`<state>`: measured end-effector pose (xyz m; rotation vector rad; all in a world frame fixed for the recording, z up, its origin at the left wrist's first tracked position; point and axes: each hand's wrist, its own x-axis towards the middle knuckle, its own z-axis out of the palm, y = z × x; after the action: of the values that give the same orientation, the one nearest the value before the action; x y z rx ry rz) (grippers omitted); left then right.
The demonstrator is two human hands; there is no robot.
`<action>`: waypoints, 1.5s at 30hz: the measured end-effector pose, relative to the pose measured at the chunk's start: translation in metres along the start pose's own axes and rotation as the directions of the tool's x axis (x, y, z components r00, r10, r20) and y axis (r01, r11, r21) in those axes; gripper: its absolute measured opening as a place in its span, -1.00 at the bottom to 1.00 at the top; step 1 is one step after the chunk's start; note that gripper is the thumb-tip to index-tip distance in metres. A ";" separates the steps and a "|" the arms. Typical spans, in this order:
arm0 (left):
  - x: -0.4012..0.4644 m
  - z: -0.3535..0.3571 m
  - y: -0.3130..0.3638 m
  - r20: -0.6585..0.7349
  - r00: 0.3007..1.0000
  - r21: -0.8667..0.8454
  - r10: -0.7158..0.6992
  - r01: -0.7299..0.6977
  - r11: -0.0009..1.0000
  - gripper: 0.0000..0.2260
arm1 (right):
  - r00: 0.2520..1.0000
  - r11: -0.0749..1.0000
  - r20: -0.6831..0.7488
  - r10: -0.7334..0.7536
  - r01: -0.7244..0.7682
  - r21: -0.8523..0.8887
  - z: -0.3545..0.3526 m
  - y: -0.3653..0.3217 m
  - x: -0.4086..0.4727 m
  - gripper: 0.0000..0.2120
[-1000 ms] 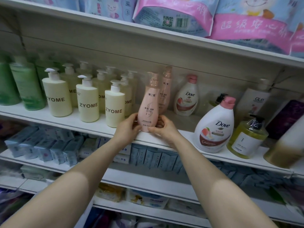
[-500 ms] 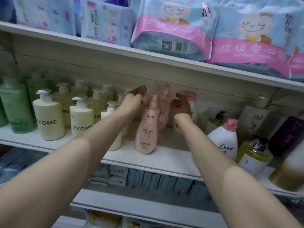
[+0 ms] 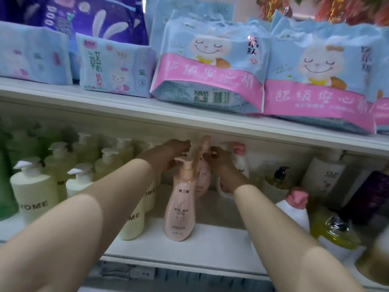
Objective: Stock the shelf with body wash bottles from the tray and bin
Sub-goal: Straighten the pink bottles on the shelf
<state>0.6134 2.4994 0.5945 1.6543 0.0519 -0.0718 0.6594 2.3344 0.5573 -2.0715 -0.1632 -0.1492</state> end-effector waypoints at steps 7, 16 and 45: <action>0.014 0.008 -0.005 0.126 0.992 -0.054 -0.016 0.023 0.998 -0.77 | 0.998 0.995 0.052 0.036 -0.040 0.094 0.006 0.007 0.007 -0.64; 0.007 -0.014 0.001 0.082 0.993 -0.039 -0.080 0.084 0.996 -0.77 | 0.990 0.986 0.142 -0.008 -0.015 0.163 0.023 0.002 0.005 -0.79; -0.028 -0.037 -0.001 0.159 0.983 0.652 0.096 -0.177 0.738 -0.78 | 0.980 0.980 0.178 -0.093 0.058 0.193 0.028 -0.002 -0.034 -0.71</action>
<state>0.5856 2.5363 0.5990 2.3692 -0.2119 -0.0778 0.6270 2.3586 0.5398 -1.8907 -0.3579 0.0139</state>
